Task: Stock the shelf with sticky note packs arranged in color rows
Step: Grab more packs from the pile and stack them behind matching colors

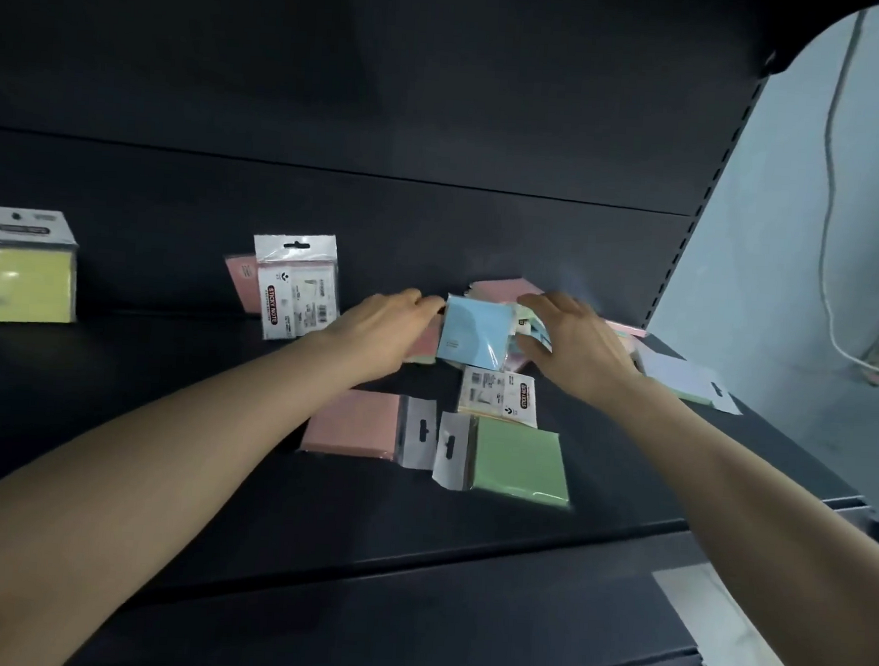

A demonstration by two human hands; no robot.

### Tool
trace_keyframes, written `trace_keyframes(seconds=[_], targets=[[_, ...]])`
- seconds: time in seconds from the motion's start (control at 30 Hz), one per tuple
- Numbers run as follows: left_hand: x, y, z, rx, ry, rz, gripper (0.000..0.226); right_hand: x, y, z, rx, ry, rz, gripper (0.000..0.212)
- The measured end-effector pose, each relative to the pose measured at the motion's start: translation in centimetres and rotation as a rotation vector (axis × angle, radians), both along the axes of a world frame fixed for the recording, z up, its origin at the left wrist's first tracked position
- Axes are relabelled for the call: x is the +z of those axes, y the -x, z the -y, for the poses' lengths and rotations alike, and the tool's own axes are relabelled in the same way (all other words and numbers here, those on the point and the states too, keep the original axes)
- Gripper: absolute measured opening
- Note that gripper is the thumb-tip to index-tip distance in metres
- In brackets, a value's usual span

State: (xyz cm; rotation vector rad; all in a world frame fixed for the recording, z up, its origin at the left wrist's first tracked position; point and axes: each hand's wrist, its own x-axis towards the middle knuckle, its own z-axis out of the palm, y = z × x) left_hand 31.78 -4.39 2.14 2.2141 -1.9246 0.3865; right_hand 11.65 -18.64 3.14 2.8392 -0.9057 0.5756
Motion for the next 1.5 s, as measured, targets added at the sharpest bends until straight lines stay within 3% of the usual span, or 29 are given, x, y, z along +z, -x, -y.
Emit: trace_keyframes(seconds=[0.1,0.23,0.33,0.6,0.73,0.83,0.93,1.07,1.23,1.3,1.43,1.5], targets=[[-0.4,0.5,-0.5,-0.002,-0.019,-0.021,0.057,0.3,-1.4,-0.1,0.063,0.021,-0.001,0.051],[-0.8,0.1,-0.6,0.036,-0.009,-0.005,0.036,0.2,-3.1,-0.2,0.085,0.039,-0.127,0.061],[-0.8,-0.7,-0.6,0.049,-0.006,-0.003,0.026,0.3,-4.0,-0.2,0.061,0.026,-0.086,0.068],[-0.2,-1.4,-0.3,0.063,-0.135,-0.071,0.059,1.7,-2.1,-0.1,0.124,-0.129,0.065,0.036],[0.7,-1.2,-0.5,0.108,-0.058,-0.049,0.071,2.0,1.3,0.2,0.196,-0.279,-0.032,0.057],[1.7,-0.8,-0.2,0.11,0.05,-0.054,0.054,1.7,3.2,0.2,0.132,-0.377,-0.119,0.067],[2.1,-0.4,-0.1,0.063,0.177,-0.132,0.031,1.4,4.1,0.4,0.058,-0.403,-0.026,0.055],[2.0,0.3,-0.4,0.019,0.254,-0.122,0.02,1.0,3.9,0.3,0.005,-0.419,-0.032,0.022],[1.7,0.6,-1.2,-0.021,0.259,-0.17,0.04,0.3,2.7,0.1,-0.089,-0.505,-0.202,0.063],[1.5,0.7,-1.3,-0.035,0.234,-0.186,0.049,0.4,2.5,0.1,-0.053,-0.546,-0.182,0.059],[1.4,0.9,-1.5,-0.009,0.194,-0.216,0.062,0.8,2.6,0.1,0.077,-0.758,-0.086,0.024],[1.6,1.0,-1.5,0.006,0.138,-0.22,0.065,1.3,2.9,0.0,0.119,-0.886,-0.013,0.035]])
